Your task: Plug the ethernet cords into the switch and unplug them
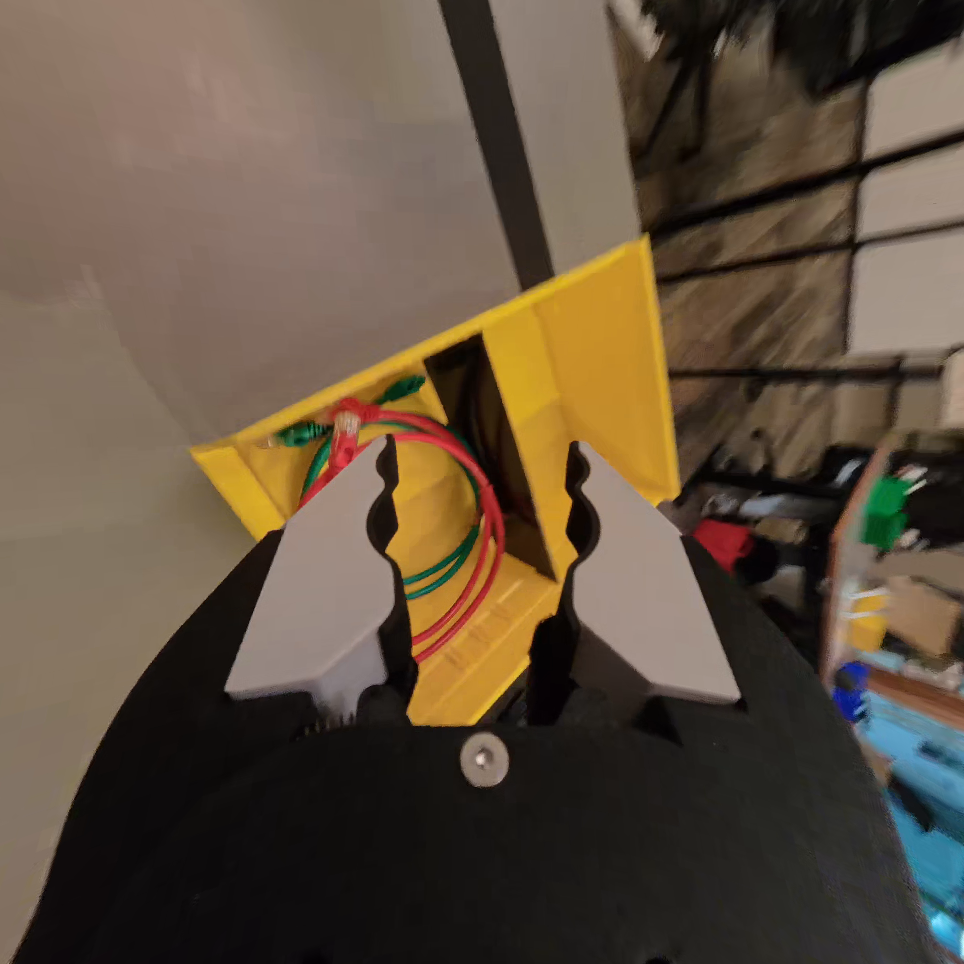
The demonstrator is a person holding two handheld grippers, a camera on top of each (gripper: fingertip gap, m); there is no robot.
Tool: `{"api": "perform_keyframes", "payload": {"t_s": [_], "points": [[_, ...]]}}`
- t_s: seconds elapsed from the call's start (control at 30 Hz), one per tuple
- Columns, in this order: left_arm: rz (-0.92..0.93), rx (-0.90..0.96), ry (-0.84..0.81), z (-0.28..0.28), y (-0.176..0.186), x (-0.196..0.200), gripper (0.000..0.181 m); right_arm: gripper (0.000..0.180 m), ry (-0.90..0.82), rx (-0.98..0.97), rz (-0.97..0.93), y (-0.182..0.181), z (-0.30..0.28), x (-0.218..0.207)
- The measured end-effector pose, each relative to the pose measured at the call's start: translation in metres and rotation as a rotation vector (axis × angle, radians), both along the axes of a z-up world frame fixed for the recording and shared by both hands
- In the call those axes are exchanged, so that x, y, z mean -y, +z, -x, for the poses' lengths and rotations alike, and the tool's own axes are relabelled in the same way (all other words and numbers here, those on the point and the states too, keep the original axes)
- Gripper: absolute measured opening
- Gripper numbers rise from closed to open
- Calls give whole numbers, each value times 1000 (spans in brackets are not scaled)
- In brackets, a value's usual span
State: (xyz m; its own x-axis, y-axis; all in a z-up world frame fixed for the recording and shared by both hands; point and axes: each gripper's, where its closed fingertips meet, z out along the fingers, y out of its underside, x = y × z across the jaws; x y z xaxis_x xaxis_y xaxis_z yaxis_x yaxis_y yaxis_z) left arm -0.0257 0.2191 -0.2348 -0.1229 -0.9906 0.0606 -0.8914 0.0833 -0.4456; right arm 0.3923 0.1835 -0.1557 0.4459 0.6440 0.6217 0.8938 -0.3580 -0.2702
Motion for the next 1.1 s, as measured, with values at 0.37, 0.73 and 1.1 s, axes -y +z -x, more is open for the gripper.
{"api": "perform_keyframes", "payload": {"t_s": [0.37,0.73,1.1], "points": [[63,-5,-51,-7,15,21,126,51,701,327,-430,41,292,12],[77,-60,-91,-14,49,40,127,25,612,393,-562,9,370,-47],[53,-72,-65,-24,56,37,127,3,533,184,-581,21,363,-55]]}}
